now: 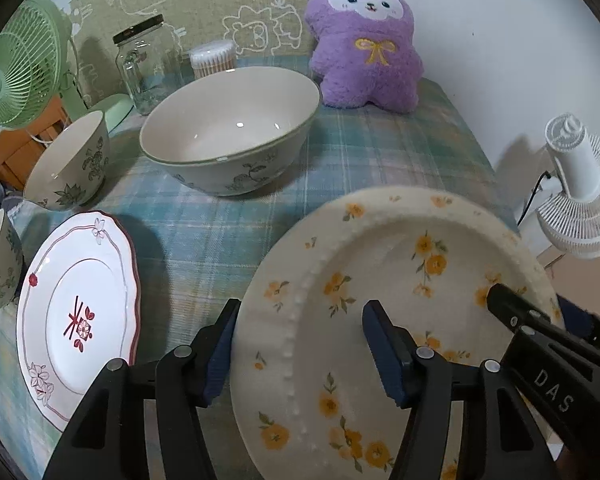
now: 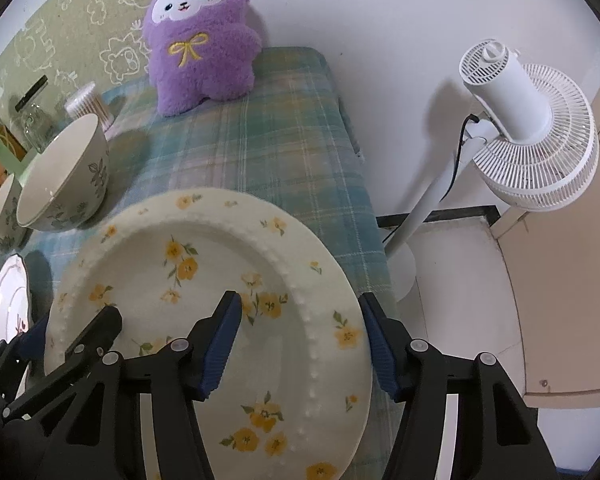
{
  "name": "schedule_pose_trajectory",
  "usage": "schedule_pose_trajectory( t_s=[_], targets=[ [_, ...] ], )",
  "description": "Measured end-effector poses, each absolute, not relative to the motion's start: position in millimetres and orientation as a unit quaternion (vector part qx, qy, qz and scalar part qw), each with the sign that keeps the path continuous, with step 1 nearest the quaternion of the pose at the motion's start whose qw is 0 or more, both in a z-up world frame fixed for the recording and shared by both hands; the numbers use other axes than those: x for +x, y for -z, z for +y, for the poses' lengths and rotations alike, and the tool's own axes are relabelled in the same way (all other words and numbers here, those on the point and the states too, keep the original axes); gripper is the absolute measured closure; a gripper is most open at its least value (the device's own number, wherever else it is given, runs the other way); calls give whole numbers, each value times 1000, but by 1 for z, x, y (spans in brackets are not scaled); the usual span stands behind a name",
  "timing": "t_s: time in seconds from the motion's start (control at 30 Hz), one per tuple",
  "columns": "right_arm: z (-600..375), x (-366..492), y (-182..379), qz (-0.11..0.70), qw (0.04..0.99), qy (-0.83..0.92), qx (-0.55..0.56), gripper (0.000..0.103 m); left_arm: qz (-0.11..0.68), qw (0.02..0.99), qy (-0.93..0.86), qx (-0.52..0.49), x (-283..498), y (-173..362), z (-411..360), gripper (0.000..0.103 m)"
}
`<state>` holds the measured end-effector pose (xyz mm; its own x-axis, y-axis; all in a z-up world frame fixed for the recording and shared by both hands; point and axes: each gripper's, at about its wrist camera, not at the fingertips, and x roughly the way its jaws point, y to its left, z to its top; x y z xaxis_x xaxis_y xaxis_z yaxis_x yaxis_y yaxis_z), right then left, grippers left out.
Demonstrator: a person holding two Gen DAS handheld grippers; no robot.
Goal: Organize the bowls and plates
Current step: 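Carry the held plate with both tools toward the other yellow-flower plate, then lower the held plate onto the other yellow-flower plate with both tools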
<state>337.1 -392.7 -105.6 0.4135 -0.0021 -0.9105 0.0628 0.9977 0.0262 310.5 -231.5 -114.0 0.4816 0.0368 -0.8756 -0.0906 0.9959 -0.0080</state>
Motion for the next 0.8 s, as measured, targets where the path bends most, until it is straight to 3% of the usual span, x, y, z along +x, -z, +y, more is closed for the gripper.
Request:
schedule_pose_trajectory(
  t_s=[0.8],
  targets=[
    [-364, 272, 57, 519, 854, 33, 31, 39, 475, 879, -24, -27, 251, 70, -203, 41]
  ],
)
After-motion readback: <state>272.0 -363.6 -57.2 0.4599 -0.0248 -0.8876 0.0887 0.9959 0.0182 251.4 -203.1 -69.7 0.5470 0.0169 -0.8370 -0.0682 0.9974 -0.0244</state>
